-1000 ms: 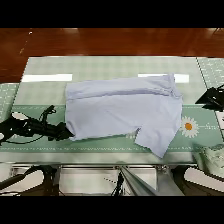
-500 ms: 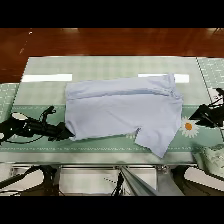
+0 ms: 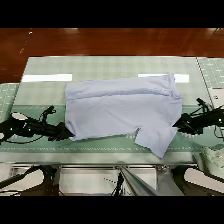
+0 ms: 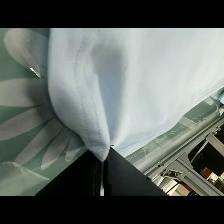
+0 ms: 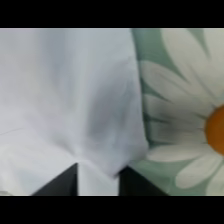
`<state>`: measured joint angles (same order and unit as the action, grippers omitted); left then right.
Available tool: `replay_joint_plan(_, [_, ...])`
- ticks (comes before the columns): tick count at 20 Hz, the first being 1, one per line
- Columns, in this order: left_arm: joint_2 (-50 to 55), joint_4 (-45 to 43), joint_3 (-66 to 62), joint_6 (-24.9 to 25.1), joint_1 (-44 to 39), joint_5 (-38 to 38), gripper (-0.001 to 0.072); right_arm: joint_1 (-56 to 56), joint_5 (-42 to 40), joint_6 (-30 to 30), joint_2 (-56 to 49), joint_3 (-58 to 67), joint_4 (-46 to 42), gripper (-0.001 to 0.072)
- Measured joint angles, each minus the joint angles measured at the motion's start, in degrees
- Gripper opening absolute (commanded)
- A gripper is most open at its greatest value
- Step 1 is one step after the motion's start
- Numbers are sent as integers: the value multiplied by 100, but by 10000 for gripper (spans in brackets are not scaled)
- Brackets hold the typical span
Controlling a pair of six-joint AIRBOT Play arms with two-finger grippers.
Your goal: Fold the shirts.
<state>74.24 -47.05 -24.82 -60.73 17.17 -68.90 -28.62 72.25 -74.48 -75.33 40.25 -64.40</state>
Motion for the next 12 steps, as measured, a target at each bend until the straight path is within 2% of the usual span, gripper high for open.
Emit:
replay_joint_plan(1, [0,0,-9,0,0,0,25,129,-151,-26,-2,-33,-26,26])
replay_joint_plan(4, [-37,-57,-155,39,2,-26,24,367,-190,-72,-7,157,68,26])
replay_joint_plan(7, [-247,-105,-664,105,4,603,24,498,24,68,83,881,507,25])
replay_joint_plan(8, [-323,-28,-887,111,7,557,24,577,0,101,118,1174,699,25])
replay_joint_plan(12, [-468,496,-1930,142,-127,675,24,1128,-951,31,192,2057,1200,24])
